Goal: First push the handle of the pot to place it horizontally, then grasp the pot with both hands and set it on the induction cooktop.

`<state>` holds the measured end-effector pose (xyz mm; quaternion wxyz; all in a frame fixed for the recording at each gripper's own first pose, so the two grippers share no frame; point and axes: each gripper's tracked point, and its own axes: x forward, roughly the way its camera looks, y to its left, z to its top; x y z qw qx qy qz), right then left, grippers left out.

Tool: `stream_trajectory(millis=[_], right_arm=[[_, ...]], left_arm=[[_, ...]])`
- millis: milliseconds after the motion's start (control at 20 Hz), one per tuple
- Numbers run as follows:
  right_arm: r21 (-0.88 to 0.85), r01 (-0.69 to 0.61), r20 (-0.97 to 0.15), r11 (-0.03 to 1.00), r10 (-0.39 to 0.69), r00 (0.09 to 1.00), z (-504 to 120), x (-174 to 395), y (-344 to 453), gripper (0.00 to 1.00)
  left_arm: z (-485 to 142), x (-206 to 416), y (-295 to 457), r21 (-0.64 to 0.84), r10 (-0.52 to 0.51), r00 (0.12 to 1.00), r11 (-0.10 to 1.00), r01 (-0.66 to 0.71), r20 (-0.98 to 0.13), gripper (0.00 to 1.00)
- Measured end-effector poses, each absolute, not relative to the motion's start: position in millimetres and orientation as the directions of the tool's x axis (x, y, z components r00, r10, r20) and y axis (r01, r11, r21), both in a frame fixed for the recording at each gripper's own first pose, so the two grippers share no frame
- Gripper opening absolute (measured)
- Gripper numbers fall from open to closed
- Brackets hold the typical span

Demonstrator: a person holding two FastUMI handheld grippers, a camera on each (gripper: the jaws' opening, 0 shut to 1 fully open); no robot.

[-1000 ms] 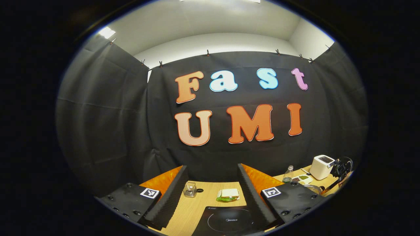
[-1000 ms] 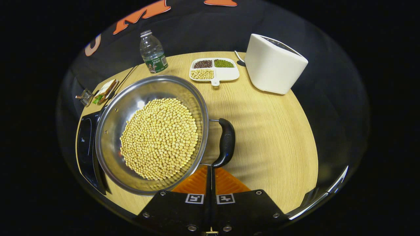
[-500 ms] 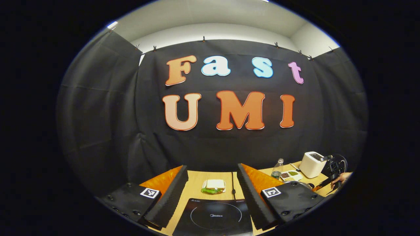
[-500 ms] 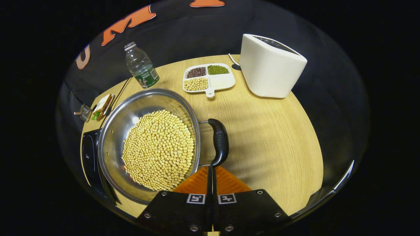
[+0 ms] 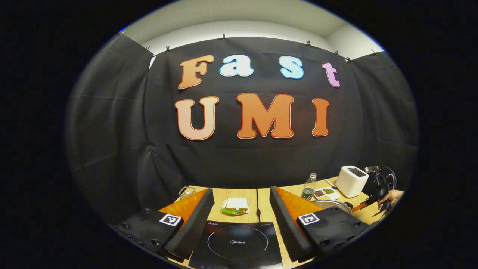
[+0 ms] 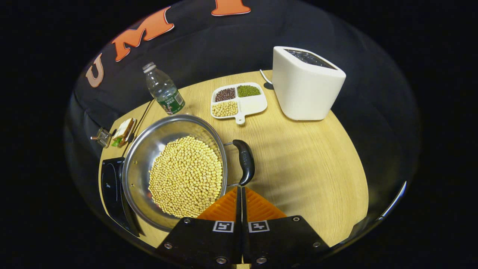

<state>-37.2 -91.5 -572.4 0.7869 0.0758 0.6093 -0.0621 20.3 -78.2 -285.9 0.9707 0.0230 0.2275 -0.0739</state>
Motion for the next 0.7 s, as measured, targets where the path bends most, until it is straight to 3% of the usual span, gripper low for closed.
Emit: stream_trajectory(millis=[200,300,350,400,500,700], right_arm=[[0.072,0.169,-0.948,0.983,0.014,0.319,-538.0,-24.7,-84.3,0.04],[0.107,0.152,-0.943,0.983,0.052,0.328,-527.3,-26.4,-75.2,0.17],[0.127,0.141,-0.94,0.982,0.074,0.332,-524.9,-24.2,-68.0,0.31],[0.141,0.126,-0.938,0.982,0.092,0.335,-526.1,-23.2,-62.0,0.37],[0.14,0.11,-0.938,0.984,0.097,0.332,-530.3,-23.0,-58.5,0.59],[0.127,0.097,-0.937,0.987,0.088,0.337,-535.8,-19.1,-58.8,0.79]], left_arm=[[-307.6,20.6,-102.0,-0.022,-0.171,0.856,0.983,0.183,-0.488,0.99],[-321.2,22.0,-113.9,-0.033,-0.185,0.836,0.98,0.196,-0.517,0.99],[-329.4,21.3,-118.3,-0.038,-0.185,0.822,0.98,0.196,-0.539,0.98],[-337.6,20.0,-126.8,-0.052,-0.199,0.806,0.977,0.205,-0.557,0.98],[-352.7,18.5,-143.8,-0.08,-0.23,0.77,0.97,0.228,-0.596,0.98],[-387.7,10.7,-182.9,-0.117,-0.302,0.693,0.946,0.302,-0.655,0.99]])
